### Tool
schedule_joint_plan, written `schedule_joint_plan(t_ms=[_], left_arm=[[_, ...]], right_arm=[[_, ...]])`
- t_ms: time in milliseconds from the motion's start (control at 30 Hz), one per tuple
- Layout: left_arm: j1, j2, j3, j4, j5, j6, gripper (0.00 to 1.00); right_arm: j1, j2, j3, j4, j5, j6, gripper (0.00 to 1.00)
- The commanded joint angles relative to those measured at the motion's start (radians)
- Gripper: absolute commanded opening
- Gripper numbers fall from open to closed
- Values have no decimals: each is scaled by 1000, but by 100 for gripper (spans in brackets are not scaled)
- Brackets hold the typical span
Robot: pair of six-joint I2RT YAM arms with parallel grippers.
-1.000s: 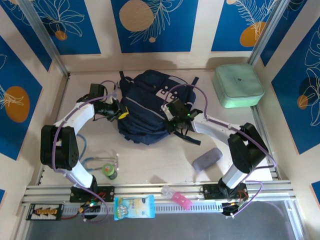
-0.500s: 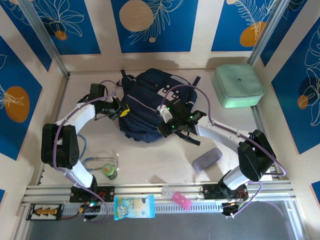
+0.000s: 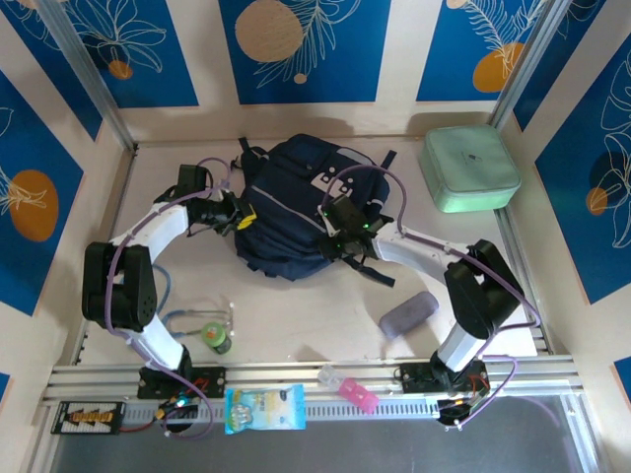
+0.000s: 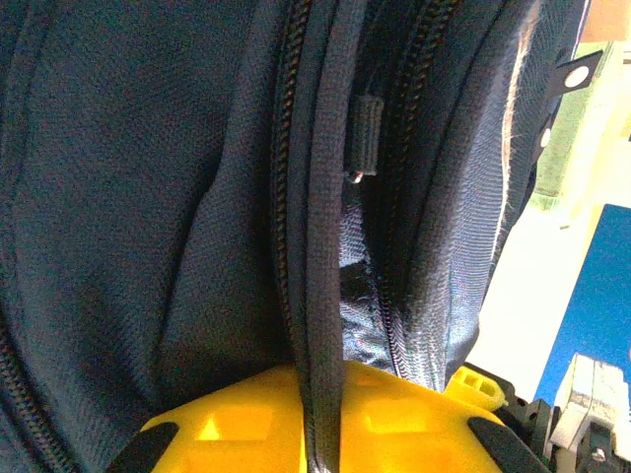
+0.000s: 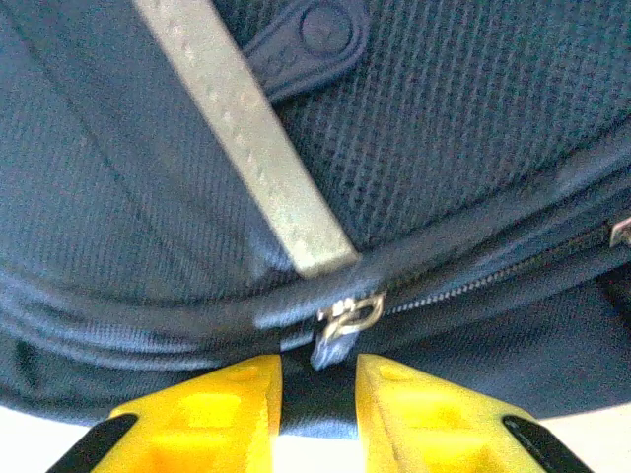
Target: Pack books, pencil case, and school supplies into a backpack
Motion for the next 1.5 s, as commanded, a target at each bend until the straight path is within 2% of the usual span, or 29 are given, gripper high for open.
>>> schedule_joint_plan(t_ms=[0, 200, 367, 433, 567, 733, 1000, 1233, 1367, 1467], left_arm=[[6, -7, 22, 7, 26, 11, 14], [6, -7, 25, 2, 26, 16, 13], [7, -3, 26, 2, 27, 15, 13], [6, -1, 28, 5, 29, 13, 14], [7, 5, 32, 11, 32, 13, 13], [13, 20, 40, 2, 16, 24, 14], [13, 21, 9, 58, -3, -30, 14], [9, 4, -37, 132, -32, -110, 13], [2, -23, -95, 221, -61, -188, 13], [3, -40, -112, 213, -86, -190, 23]], right_arm=[[0, 17, 48, 22, 72, 14, 28], [-7, 15, 48, 54, 76, 16, 30], [-21, 36, 46, 75, 15, -4, 28], [-24, 47, 40, 102, -35, -30, 23], [-25, 52, 34, 131, -81, -61, 8], [-25, -17, 7, 104, -131, -71, 2], [-18, -105, 5, -4, -422, -51, 1], [22, -47, 105, -69, -430, 9, 2], [46, 4, 143, -40, -432, 89, 4], [43, 2, 127, -21, -410, 171, 13]])
